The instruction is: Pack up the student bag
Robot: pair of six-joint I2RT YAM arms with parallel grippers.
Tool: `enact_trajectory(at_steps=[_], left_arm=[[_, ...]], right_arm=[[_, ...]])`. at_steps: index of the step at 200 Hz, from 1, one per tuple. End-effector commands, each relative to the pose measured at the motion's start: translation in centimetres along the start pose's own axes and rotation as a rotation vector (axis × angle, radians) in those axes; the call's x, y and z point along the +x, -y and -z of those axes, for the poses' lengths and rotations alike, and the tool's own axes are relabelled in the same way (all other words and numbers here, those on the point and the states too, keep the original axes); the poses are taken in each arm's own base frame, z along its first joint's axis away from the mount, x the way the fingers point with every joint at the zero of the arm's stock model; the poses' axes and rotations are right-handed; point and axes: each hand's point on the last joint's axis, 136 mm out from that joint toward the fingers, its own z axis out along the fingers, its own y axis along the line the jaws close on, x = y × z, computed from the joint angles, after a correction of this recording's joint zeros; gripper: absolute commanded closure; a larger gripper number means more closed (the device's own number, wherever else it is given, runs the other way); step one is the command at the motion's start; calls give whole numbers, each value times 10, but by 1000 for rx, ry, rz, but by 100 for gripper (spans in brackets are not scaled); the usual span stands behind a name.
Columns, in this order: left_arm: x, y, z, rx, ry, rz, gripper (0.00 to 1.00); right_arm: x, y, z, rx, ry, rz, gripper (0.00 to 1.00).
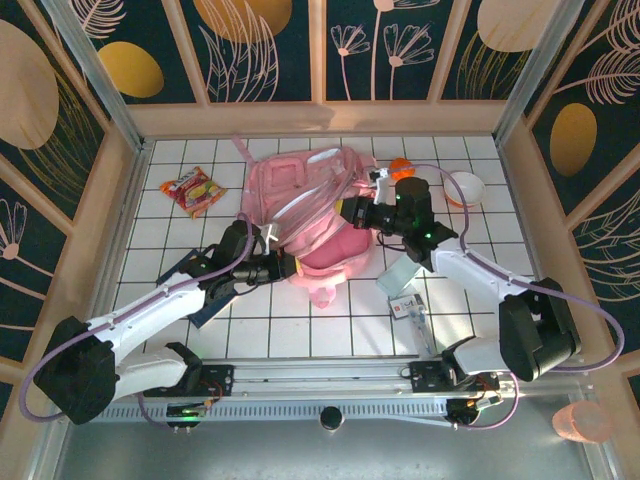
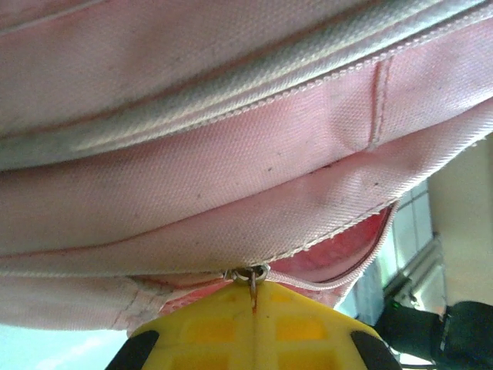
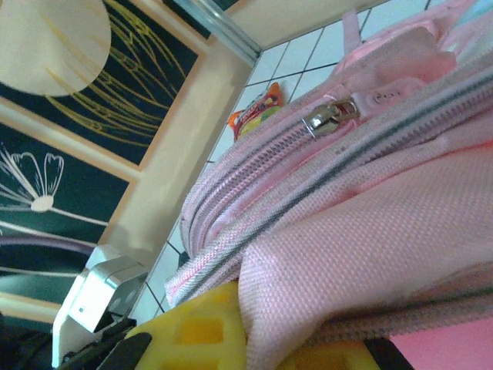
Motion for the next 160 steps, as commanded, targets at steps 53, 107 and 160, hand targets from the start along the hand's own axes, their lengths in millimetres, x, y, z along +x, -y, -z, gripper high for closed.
enact_trajectory(at_steps=[53, 107, 160], left_arm=[[0, -9, 8, -63, -8, -185, 100], [-30, -57, 28, -413, 94, -419, 100], [-47, -89, 37, -595, 183, -426, 100]], right_arm=[[-21, -24, 12, -113, -22, 115, 100], [-32, -35, 24, -200, -106, 71, 100], [-44, -40, 43, -266, -127, 59, 100]])
